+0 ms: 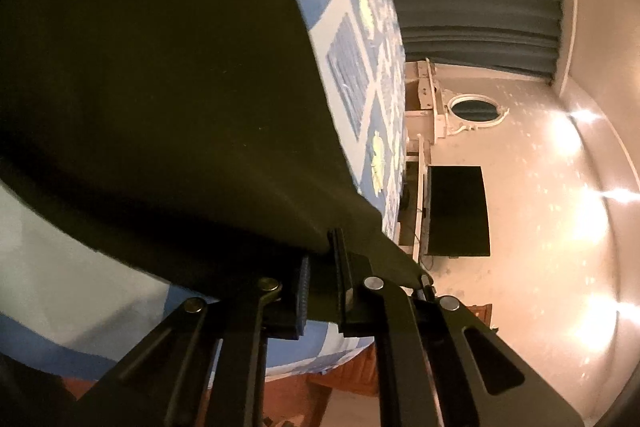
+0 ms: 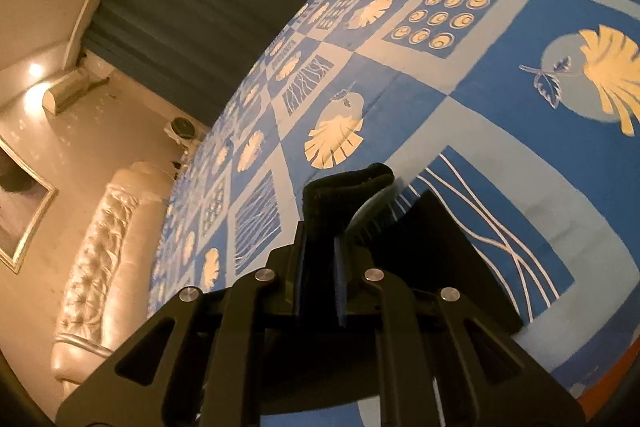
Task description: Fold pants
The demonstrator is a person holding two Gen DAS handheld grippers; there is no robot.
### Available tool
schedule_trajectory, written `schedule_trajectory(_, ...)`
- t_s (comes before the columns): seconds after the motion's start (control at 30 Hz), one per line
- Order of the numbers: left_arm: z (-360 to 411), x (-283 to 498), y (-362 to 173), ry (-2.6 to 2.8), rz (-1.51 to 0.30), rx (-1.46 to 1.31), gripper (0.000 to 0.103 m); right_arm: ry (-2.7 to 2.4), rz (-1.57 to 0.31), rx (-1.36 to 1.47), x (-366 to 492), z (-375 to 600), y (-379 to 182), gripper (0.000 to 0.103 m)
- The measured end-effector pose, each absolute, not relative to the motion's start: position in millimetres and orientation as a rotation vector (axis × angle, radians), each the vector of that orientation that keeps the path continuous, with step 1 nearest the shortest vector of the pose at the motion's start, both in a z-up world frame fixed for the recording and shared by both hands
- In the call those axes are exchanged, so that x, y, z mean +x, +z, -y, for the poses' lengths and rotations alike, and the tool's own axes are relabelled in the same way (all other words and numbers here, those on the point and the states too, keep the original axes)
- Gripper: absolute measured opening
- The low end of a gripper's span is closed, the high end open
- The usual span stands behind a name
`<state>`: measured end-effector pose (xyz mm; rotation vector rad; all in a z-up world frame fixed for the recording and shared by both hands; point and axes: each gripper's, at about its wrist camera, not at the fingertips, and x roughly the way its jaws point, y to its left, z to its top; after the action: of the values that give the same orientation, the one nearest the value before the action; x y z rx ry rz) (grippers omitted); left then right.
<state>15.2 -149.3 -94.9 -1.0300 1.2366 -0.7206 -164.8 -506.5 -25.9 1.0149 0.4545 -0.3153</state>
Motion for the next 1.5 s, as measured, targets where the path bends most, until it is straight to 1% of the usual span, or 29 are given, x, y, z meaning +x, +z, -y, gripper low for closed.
schedule_trajectory(0.13,150,10,-90,-0.747,-1.239,-0.999,0.010,-0.330,-0.447,1.002,-186,501,-32,0.011)
schedule_trajectory(0.2,149,6,-97,-0.746,-1.261,-0.966,0.010,-0.349,-0.460,1.029,-197,499,-47,0.011)
schedule_trajectory(0.37,147,1,-125,-0.719,-1.357,-0.982,0.010,-0.404,-0.490,1.159,-228,504,-94,0.011)
schedule_trajectory(0.47,147,1,-123,-0.745,-1.339,-0.951,0.010,-0.419,-0.479,1.216,-244,509,-109,0.011)
schedule_trajectory(0.5,149,2,-121,-0.756,-1.332,-0.927,0.010,-0.424,-0.478,1.220,-247,509,-110,0.007)
schedule_trajectory(0.57,152,5,-120,-0.766,-1.326,-0.903,0.010,-0.412,-0.472,1.224,-250,510,-110,0.007)
schedule_trajectory(0.63,152,5,-123,-0.771,-1.328,-0.905,0.010,-0.402,-0.438,1.241,-252,512,-108,0.010)
schedule_trajectory(0.7,149,5,-126,-0.775,-1.334,-0.923,0.010,-0.377,-0.407,1.255,-252,515,-105,0.032)
schedule_trajectory(0.77,150,4,-127,-0.777,-1.337,-0.924,0.010,-0.374,-0.409,1.255,-249,516,-104,0.039)
schedule_trajectory(0.83,152,3,-126,-0.776,-1.337,-0.919,0.010,-0.341,-0.408,1.279,-242,516,-105,0.042)
schedule_trajectory(0.9,152,2,-127,-0.777,-1.338,-0.921,0.010,-0.331,-0.418,1.288,-236,515,-107,0.051)
schedule_trajectory(0.97,152,3,-127,-0.776,-1.339,-0.924,0.010,-0.336,-0.429,1.283,-230,514,-108,0.051)
schedule_trajectory(1.0,152,3,-127,-0.777,-1.339,-0.923,0.010,-0.341,-0.437,1.274,-227,514,-109,0.048)
schedule_trajectory(1.03,152,3,-127,-0.778,-1.338,-0.922,0.010,-0.353,-0.450,1.259,-224,514,-109,0.041)
schedule_trajectory(1.07,150,1,-127,-0.781,-1.336,-0.922,0.010,-0.354,-0.458,1.252,-222,514,-109,0.017)
schedule_trajectory(1.1,151,1,-126,-0.785,-1.332,-0.914,0.010,-0.357,-0.460,1.248,-221,513,-110,0.008)
schedule_trajectory(1.23,151,-3,-116,-0.791,-1.302,-0.861,0.010,-0.366,-0.437,1.201,-223,508,-97,0.008)
schedule_trajectory(1.37,149,-8,-113,-0.794,-1.306,-0.867,0.010,-0.361,-0.428,1.157,-230,505,-83,0.008)
schedule_trajectory(1.5,148,-11,-118,-0.797,-1.320,-0.864,0.010,-0.391,-0.464,1.181,-236,510,-103,0.008)
